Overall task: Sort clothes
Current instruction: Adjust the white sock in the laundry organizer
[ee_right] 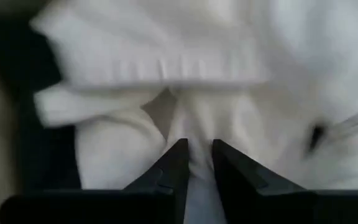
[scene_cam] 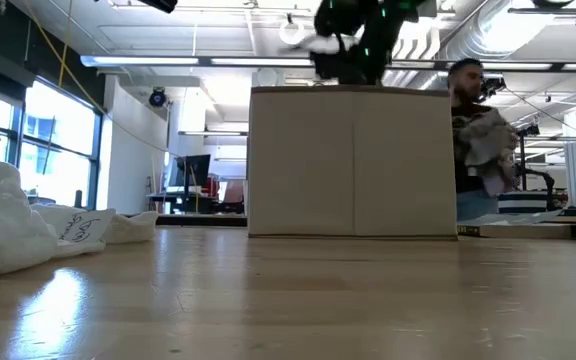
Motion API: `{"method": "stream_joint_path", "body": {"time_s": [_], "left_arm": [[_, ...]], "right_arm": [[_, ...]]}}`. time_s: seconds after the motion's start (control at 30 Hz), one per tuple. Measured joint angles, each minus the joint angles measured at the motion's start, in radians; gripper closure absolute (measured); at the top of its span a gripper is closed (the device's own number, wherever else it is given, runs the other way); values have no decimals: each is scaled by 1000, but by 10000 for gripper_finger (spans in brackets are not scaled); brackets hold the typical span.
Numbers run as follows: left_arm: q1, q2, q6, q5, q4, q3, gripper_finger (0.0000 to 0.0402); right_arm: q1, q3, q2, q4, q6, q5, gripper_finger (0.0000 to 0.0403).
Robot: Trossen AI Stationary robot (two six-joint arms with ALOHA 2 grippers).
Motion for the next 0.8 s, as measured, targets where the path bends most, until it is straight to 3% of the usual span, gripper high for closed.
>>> {"method": "stream_joint_path", "body": {"time_s": [0.13,0.3,0.4,0.8], "left_arm": [[-19,0,-1,-3,0,0,348],[-25,0,-1,-11,-1,0,348],[-24,0,0,-14,-1,0,348],[-28,0,-1,-19,-2,0,348]], "right_arm": [[-50,-150,13,101,130,-17,346],[-135,-277,14,316,150,-216,366],[-155,-254,9,332,100,-254,375],[-141,-111,-145,333,45,-199,382]]}}
